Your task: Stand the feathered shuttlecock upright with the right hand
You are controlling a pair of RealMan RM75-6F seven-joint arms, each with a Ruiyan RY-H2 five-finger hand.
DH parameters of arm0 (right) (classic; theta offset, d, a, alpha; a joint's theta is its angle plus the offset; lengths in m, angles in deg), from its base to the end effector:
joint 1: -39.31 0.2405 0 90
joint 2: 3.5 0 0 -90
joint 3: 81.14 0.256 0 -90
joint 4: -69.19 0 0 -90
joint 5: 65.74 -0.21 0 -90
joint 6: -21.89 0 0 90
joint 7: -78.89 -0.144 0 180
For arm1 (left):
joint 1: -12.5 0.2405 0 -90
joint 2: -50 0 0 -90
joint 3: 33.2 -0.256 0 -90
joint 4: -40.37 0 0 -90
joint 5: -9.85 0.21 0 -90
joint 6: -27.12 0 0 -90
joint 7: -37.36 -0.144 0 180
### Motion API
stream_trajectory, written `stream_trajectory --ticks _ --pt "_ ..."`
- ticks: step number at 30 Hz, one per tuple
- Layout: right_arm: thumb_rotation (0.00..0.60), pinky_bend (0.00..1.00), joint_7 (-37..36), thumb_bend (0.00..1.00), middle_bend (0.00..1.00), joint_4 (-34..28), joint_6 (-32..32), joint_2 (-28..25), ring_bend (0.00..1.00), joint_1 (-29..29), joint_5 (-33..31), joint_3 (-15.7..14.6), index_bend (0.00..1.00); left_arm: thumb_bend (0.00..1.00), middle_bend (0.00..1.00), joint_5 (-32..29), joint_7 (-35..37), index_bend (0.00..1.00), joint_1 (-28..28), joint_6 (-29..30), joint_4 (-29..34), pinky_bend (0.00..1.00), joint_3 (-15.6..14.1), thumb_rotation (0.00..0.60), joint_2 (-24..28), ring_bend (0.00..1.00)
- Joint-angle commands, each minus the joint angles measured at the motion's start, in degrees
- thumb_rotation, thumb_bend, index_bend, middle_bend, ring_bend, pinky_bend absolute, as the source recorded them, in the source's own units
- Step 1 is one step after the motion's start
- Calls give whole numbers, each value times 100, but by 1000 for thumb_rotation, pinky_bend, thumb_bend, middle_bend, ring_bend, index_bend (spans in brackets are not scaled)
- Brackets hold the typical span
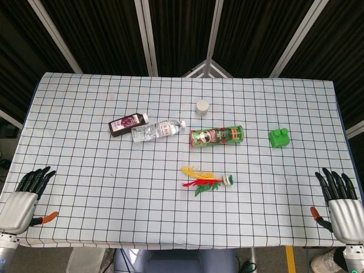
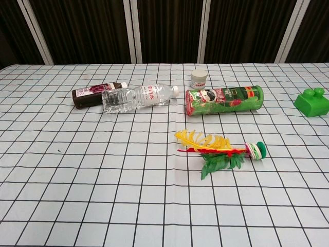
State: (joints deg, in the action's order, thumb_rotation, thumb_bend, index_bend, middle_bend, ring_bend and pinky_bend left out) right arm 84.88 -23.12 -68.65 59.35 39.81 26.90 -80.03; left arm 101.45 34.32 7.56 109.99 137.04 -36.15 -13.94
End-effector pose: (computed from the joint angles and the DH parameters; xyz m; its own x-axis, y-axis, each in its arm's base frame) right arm -0.3068 -0.1505 0.1677 0.5115 0.0380 0.8585 -0.8570 -0.0511 0.5128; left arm -0.2925 0.1568 0.1304 0.3924 0.1400 0.9091 0.9186 -0.1107 -0.3795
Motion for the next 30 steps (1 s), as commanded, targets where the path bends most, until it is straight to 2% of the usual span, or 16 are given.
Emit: stream_trajectory --ticks 1,10,13,15,17,21,30 --pt "600 0 1 333 0 -3 6 2 0 5 4 0 0 0 0 -3 -3 0 2 2 -1 0 1 600 -1 0" --pt "600 0 -76 333 0 -204 238 117 0 247 163 46 7 0 0 5 -21 0 4 9 -4 0 2 600 -13 0" --pt "600 0 -210 332 3 -438 409 188 0 450 284 101 126 0 0 0 -20 0 -6 -5 -4 0 6 600 -19 0" --pt "600 0 -358 332 48 -611 602 288 0 667 387 167 269 0 0 -20 -27 0 -11 -26 -4 0 8 600 -20 0" --pt "600 0 -374 332 109 -699 784 432 0 855 400 253 345 0 0 -22 -24 0 -12 -24 2 0 11 600 -17 0" --pt "600 0 -118 332 184 -793 1284 928 0 1252 235 432 432 0 0 -21 -1 0 -9 -20 4 0 8 600 -7 0" --pt "600 0 678 332 203 -572 2250 2439 0 1902 -472 592 460 0 0 -33 87 0 -34 -81 26 0 -3 600 28 0"
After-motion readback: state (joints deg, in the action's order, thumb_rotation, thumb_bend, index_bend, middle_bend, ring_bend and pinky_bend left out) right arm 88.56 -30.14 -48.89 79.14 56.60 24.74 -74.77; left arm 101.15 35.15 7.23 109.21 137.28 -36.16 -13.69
